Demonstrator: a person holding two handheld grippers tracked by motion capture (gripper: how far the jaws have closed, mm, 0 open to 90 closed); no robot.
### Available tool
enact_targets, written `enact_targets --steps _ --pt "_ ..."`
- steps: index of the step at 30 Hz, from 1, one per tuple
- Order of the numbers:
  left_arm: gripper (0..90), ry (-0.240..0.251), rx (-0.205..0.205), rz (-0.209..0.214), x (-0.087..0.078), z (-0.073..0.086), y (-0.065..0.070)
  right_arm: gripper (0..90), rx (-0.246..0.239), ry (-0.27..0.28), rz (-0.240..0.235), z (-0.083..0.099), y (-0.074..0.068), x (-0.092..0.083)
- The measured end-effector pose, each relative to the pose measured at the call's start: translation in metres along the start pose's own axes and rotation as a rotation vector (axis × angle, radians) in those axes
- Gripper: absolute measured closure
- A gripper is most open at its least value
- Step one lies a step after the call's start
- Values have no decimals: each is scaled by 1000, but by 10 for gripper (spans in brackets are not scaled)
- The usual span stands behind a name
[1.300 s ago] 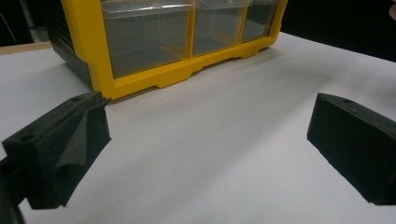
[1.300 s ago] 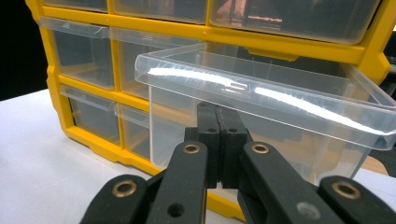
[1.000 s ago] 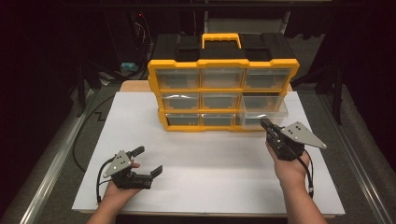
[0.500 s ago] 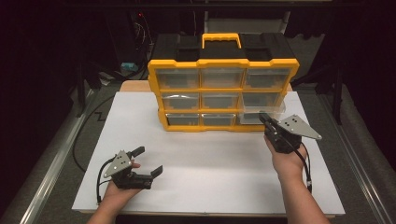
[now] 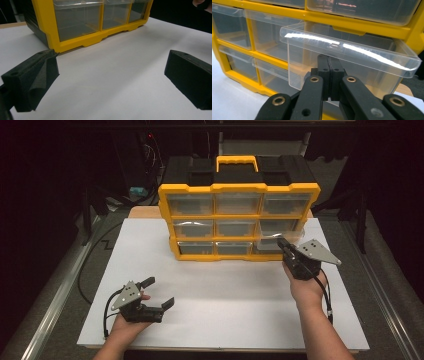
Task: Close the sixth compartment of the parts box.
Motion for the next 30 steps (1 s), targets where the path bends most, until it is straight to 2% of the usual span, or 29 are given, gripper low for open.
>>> enact_targets --steps 16,23,30 --pt "4 4 -5 2 1 0 0 900 -10 -34 51 -9 13 29" --pt "4 5 -9 2 1 0 0 900 0 -50 64 -12 17 42" --pt "4 3 -9 4 1 0 0 900 6 -54 62 -12 18 43"
Point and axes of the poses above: each handheld gripper's, and its own axes: x roughly forward along the jaws, z roughly out of its underside, y roughly to its right, the point moved 7 cm from there along x, roughly forward along the jaws, and after that the axes turned 4 degrees about -y, right-handed, at the moved point
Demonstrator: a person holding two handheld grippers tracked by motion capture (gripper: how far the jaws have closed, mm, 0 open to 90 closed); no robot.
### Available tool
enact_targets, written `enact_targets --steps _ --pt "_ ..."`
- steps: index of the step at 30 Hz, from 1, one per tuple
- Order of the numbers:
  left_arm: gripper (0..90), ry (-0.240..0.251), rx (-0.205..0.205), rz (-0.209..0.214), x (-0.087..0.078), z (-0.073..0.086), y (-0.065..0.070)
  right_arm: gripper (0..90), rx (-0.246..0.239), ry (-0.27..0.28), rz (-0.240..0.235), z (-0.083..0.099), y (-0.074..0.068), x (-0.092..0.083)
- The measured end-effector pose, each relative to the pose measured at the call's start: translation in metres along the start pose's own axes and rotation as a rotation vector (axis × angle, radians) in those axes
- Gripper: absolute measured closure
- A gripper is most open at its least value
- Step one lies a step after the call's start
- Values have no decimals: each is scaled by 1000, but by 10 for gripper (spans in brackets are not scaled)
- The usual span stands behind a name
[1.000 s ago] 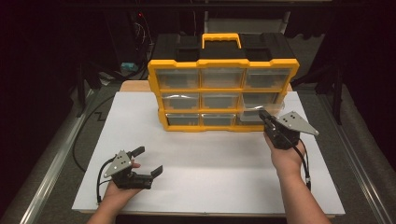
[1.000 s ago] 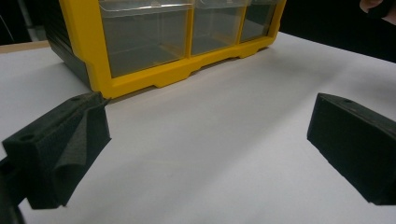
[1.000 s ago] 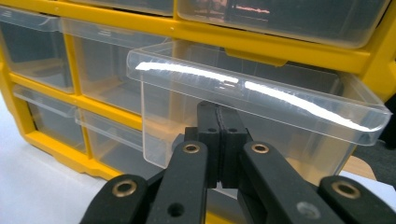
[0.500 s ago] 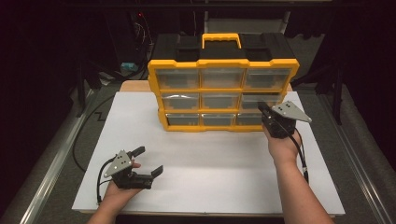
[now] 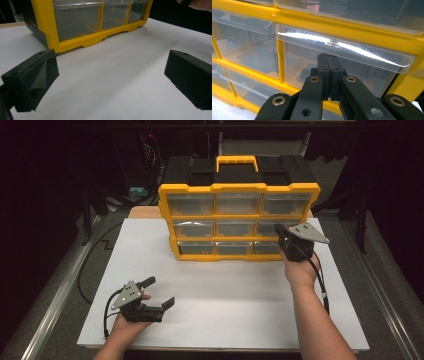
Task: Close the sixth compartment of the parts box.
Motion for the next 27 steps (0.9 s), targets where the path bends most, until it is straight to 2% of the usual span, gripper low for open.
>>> enact_targets --steps 7,10,18,23,27 --pt "4 3 -1 -2 -1 -1 0 898 3 2 -24 2 -5 -12" --pt "4 2 -1 -1 0 0 0 863 6 10 -40 6 -9 -20" --pt "4 2 -2 -1 -1 0 1 667 31 -15 -94 24 -20 -43" --pt "4 3 -2 -1 0 0 1 498 31 -28 -144 41 -29 -56" --pt "4 4 -3 -1 -1 0 1 365 40 -50 -164 57 -35 -63"
Point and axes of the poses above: each handheld gripper's, and its own axes: x roughly forward along the jaws, z roughly out of its underside, y roughly to its right, the point moved 7 cm from there along x, roughly forward along the jaws, and after that the axes turned 4 degrees about -y, right-handed, at the moved point
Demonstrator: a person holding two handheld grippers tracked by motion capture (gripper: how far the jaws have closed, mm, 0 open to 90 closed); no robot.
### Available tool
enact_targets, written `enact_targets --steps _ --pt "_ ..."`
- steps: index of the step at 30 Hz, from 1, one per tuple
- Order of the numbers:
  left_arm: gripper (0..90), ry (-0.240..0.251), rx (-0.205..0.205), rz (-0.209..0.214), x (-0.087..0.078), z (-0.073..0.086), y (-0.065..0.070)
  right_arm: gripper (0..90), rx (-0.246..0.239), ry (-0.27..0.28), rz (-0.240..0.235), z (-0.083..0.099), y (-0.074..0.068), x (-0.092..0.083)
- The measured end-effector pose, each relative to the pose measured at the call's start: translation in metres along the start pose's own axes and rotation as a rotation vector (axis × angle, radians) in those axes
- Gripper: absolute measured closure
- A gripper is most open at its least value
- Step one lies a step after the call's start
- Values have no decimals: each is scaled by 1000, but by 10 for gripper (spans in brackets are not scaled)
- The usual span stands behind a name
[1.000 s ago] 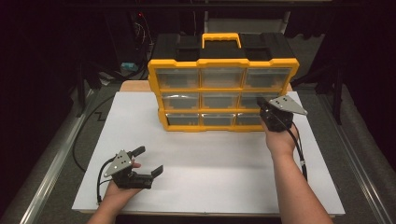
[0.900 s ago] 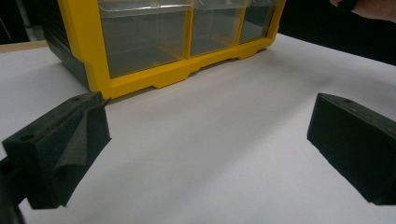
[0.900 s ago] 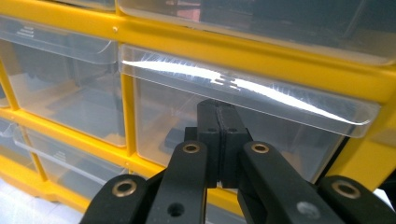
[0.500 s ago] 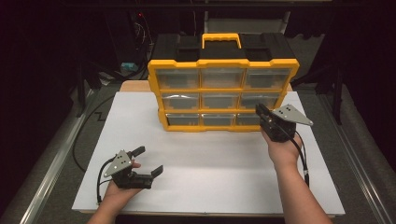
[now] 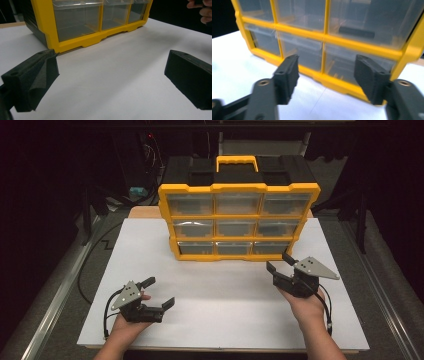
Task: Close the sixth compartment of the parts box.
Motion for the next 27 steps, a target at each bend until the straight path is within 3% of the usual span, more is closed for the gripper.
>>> enact_targets --steps 6,13,19,27 --pt "4 -2 4 -2 0 0 -1 156 21 -7 -23 26 -7 -10" --pt "4 3 8 -7 -2 -1 -2 1 20 0 -20 50 -11 -25" --pt "4 11 18 -19 -3 -2 -3 0 42 14 -25 64 -4 -43" --pt "4 16 25 -38 -3 -2 -3 0 30 24 -13 69 -2 -44"
Point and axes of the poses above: each handheld gripper's, and its own axes: x roughly forward along the jaws, z roughly out of its underside, y roughly to its right, the point moved 7 cm from there along x, roughly forward along the jaws, and after that the axes turned 4 degrees about -y, right-handed, at the moved point
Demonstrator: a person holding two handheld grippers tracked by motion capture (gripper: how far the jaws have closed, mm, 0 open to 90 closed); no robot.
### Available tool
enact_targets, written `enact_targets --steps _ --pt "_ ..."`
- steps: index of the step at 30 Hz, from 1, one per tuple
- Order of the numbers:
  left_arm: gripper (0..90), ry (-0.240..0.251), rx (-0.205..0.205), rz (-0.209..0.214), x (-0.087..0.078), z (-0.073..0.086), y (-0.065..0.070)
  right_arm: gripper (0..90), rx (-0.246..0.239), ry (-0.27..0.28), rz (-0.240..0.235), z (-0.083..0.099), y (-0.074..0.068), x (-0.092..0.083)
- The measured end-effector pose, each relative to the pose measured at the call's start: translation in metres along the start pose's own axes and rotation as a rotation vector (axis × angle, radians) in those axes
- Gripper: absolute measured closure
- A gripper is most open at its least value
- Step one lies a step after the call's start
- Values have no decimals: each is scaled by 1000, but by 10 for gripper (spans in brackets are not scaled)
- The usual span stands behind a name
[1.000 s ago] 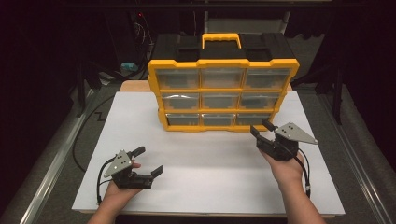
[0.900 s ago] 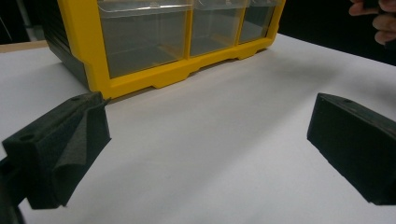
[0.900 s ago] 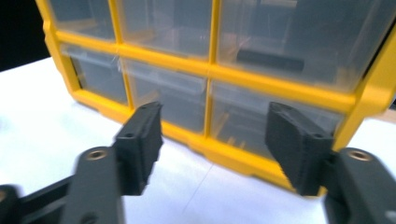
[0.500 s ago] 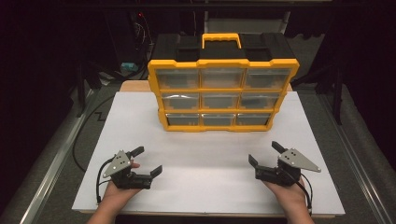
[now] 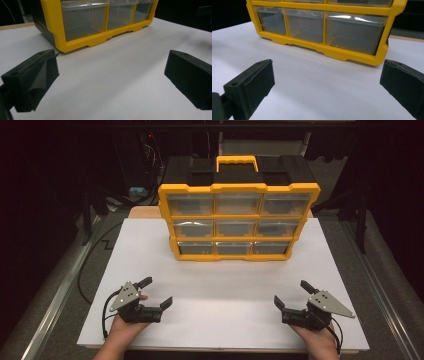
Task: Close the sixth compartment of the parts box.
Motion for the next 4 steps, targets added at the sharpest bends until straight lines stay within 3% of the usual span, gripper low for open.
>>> enact_targets --steps 4 --pt "4 -6 11 -13 1 2 -1 0 -7 6 5 -1 2 -3"
Point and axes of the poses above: each handheld gripper's, and its own axes: x roughly forward along the jaws, z roughly out of its underside, y roughly to its right, the point moved 7 cm from there along x, roughly forward along the jaws, and after that the axes turned 4 degrees about -y, right-handed, at the moved point
